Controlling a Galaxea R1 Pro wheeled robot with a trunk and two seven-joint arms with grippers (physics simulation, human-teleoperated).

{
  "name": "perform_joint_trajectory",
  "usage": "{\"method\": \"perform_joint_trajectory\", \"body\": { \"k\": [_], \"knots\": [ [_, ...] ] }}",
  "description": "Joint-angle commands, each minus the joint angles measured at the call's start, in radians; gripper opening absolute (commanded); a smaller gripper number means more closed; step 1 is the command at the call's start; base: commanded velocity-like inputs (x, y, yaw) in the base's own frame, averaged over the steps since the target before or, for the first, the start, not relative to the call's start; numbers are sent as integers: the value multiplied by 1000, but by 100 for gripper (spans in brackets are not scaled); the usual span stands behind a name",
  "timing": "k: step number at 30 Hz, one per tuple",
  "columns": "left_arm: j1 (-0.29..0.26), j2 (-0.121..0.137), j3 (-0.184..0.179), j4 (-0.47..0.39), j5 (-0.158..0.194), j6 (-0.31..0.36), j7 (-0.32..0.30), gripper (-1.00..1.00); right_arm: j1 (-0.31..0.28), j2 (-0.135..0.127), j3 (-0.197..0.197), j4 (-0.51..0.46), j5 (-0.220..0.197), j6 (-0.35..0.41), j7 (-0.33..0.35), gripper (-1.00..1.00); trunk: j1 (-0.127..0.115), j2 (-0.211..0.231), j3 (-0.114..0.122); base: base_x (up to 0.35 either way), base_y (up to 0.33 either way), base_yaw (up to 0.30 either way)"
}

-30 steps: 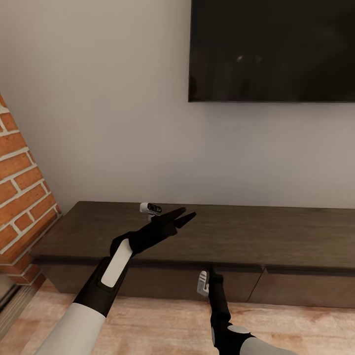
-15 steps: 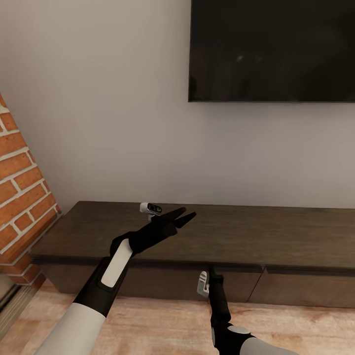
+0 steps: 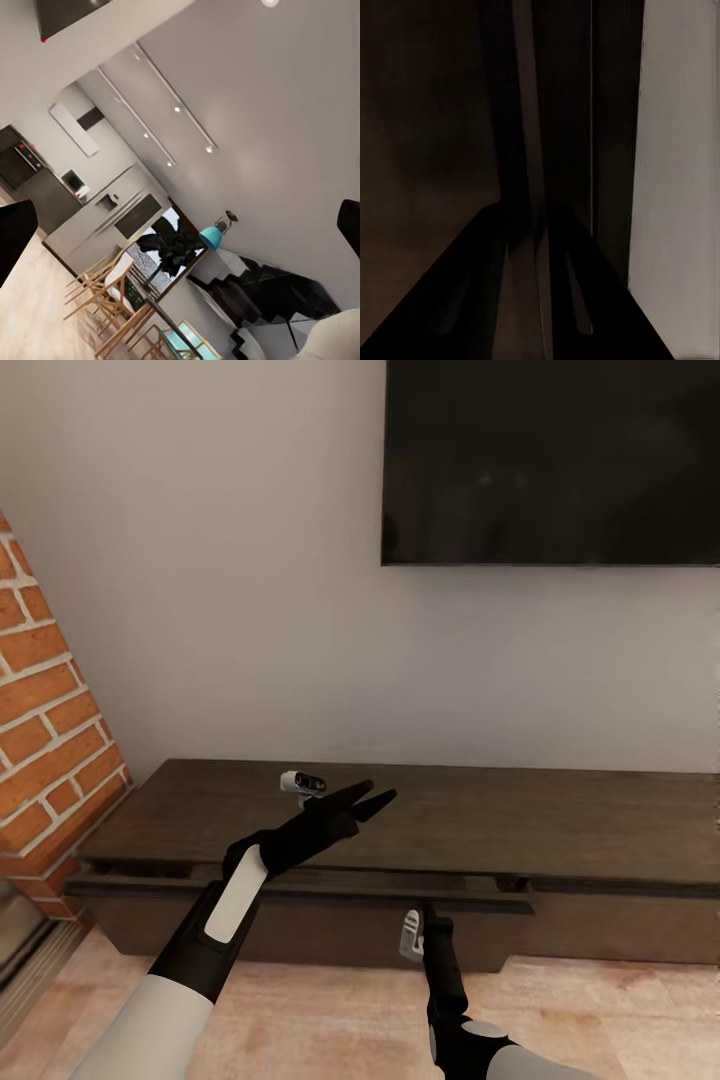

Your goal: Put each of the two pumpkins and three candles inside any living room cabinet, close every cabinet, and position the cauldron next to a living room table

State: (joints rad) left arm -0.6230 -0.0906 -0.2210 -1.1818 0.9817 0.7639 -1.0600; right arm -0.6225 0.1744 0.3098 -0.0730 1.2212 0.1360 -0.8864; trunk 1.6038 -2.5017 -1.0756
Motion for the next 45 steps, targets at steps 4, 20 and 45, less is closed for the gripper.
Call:
{"method": "perform_joint_trajectory", "body": {
  "k": [4,20,45],
  "knots": [
    [0,0,0,0,0,0,-1,100,-1,0,-9,-2,0,2,-26,-100,0,0,0,-119,0,0],
    [0,0,-1,-3,0,0,-2,100,0,0,-8,-2,0,1,-28,-100,0,0,0,-174,0,0],
    [14,0,0,-14,4,-3,-29,100,-6,0,14,-3,-6,-10,7,-100,0,0,0,-139,0,0]
  ]
}}
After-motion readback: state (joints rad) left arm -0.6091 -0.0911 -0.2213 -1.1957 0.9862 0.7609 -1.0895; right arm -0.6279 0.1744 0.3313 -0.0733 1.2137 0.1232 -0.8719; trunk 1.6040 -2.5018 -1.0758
